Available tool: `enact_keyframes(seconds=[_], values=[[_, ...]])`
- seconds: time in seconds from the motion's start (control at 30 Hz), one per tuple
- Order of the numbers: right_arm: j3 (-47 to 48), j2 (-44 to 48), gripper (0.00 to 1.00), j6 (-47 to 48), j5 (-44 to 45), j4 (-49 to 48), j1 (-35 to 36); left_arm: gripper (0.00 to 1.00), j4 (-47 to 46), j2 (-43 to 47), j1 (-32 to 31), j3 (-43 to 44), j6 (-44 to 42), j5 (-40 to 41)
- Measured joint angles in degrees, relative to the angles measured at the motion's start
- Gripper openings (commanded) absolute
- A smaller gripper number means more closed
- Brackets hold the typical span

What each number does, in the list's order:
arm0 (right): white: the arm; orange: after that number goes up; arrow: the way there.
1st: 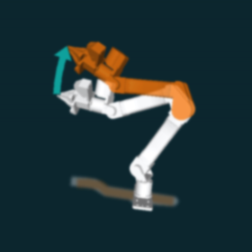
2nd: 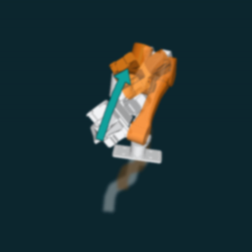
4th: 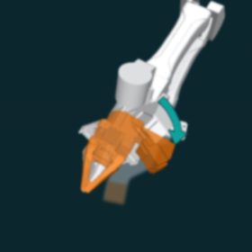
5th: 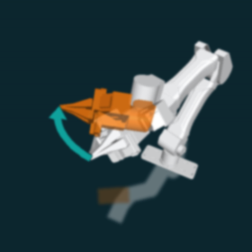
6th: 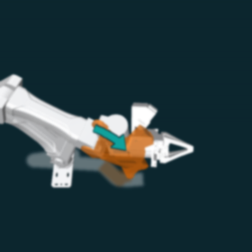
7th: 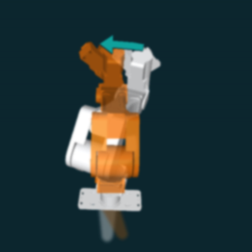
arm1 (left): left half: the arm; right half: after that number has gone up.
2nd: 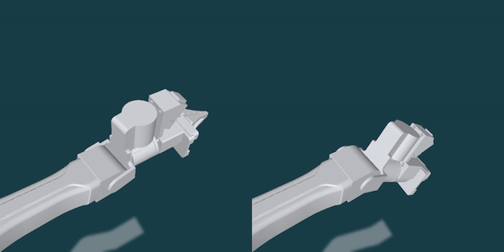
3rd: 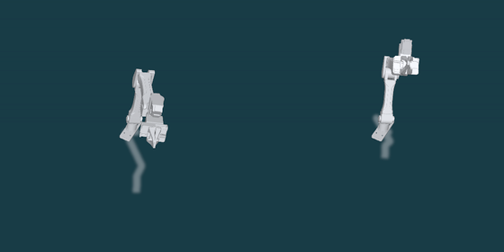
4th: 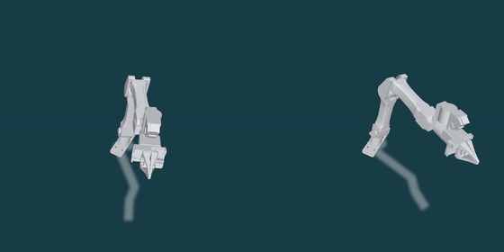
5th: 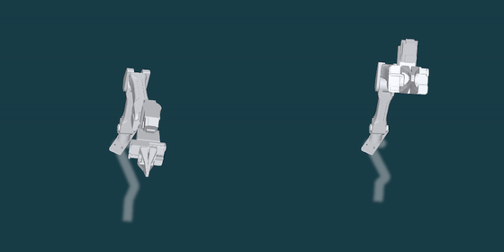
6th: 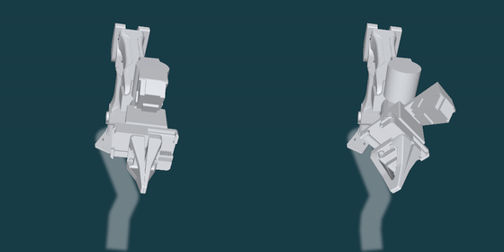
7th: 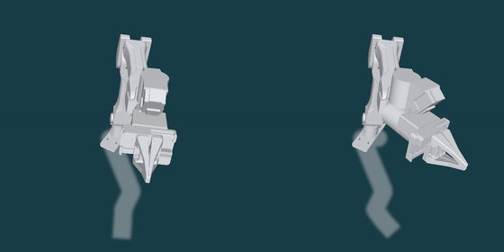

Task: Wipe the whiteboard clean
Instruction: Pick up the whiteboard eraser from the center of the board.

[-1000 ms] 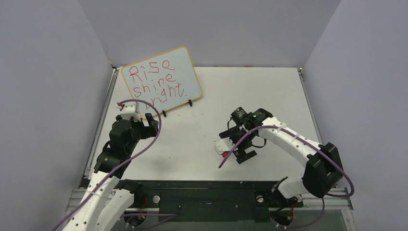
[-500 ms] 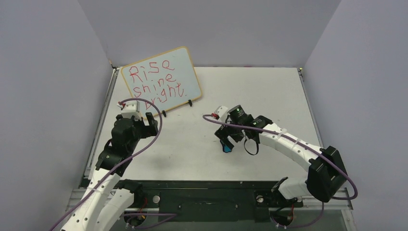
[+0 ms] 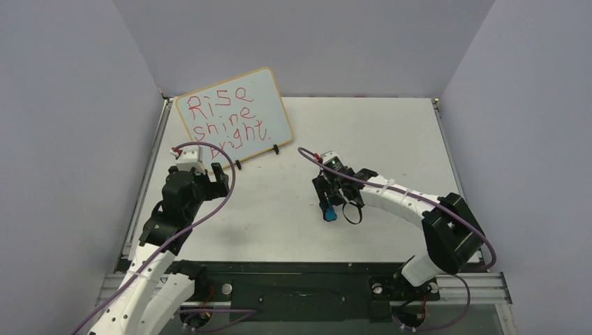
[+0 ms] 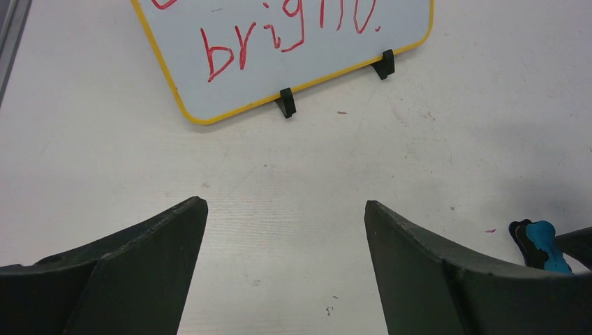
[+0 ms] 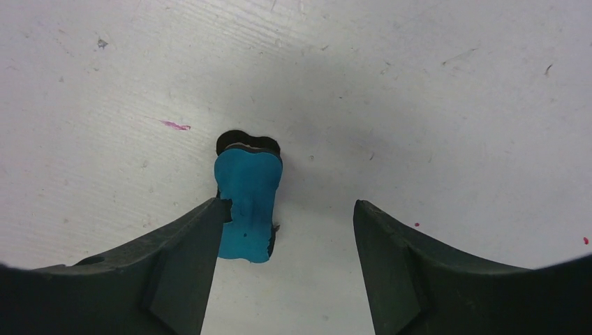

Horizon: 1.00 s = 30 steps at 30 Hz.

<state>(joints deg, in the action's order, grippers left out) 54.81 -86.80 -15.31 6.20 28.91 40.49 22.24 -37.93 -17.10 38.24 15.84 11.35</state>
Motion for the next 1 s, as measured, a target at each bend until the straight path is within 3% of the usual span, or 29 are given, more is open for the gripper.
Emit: enact_keyframes(seconds=[0.27, 0.4, 0.6, 0.83, 1.0], values=[[-0.20, -4.00, 0.64, -2.23, -5.09, -1.20, -0.07, 0.82, -0.07, 0.15, 0.00, 0.00, -0.02, 0.00], [-0.28, -6.25, 0.59, -2.60, -6.95, -1.51, -0.07, 0.82, -0.17, 0.20, 0.00, 0.00, -0.02, -0.02], [-0.39, -8.11, 0.38, -2.60, -7.65, -1.79, 0.09, 0.82, -0.20, 0.26, 0.00, -0.02, -0.04, -0.04], [0.31, -9.33, 0.00, -1.01, -7.10, -2.21, 0.48, 0.81, -0.22, 0.31, 0.00, -0.02, -0.20, -0.04], [2.23, -9.60, 0.00, 3.80, -5.60, -0.04, 0.37, 0.81, -0.22, 0.55, 0.00, -0.02, -0.20, -0.07]])
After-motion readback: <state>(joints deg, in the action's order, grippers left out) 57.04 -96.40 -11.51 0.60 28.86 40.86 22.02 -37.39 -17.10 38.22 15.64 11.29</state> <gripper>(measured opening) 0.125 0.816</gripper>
